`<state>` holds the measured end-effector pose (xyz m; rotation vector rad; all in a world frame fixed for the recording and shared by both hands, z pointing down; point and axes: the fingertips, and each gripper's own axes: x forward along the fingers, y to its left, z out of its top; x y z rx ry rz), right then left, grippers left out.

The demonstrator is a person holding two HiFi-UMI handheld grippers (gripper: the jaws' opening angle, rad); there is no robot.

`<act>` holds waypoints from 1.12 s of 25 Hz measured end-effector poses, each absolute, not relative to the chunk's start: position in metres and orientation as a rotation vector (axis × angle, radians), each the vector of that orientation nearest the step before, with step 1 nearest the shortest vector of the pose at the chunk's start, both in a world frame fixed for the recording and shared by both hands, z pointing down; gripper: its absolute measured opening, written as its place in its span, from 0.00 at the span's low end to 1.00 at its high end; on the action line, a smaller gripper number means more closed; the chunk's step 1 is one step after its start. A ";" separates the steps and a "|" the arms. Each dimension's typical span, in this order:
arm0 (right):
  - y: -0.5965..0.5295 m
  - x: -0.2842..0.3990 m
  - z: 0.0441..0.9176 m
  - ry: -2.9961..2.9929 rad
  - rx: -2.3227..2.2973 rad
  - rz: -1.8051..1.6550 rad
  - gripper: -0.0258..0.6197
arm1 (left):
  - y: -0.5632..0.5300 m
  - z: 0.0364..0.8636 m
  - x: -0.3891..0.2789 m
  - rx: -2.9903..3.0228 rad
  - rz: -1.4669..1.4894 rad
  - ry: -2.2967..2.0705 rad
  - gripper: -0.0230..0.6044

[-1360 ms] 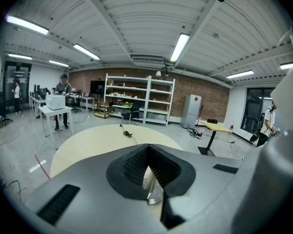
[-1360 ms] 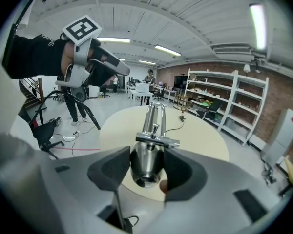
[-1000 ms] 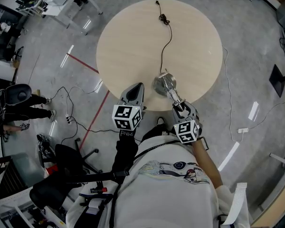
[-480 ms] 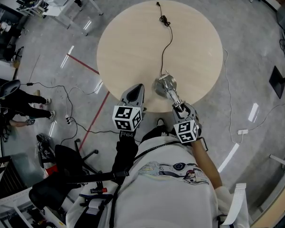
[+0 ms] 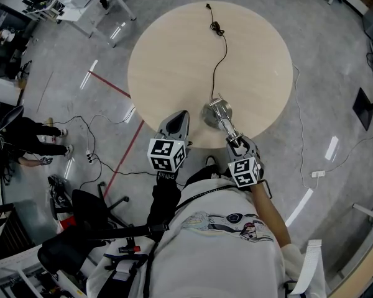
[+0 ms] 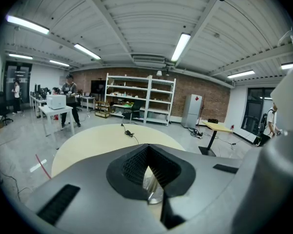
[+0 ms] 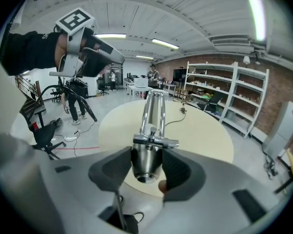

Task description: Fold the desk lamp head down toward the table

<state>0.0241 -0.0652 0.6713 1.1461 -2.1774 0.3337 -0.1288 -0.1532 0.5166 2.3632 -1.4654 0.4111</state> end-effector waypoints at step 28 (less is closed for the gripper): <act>-0.054 0.046 0.668 -2.258 1.043 0.339 0.35 | -0.160 0.524 -0.127 2.355 0.408 -1.443 0.04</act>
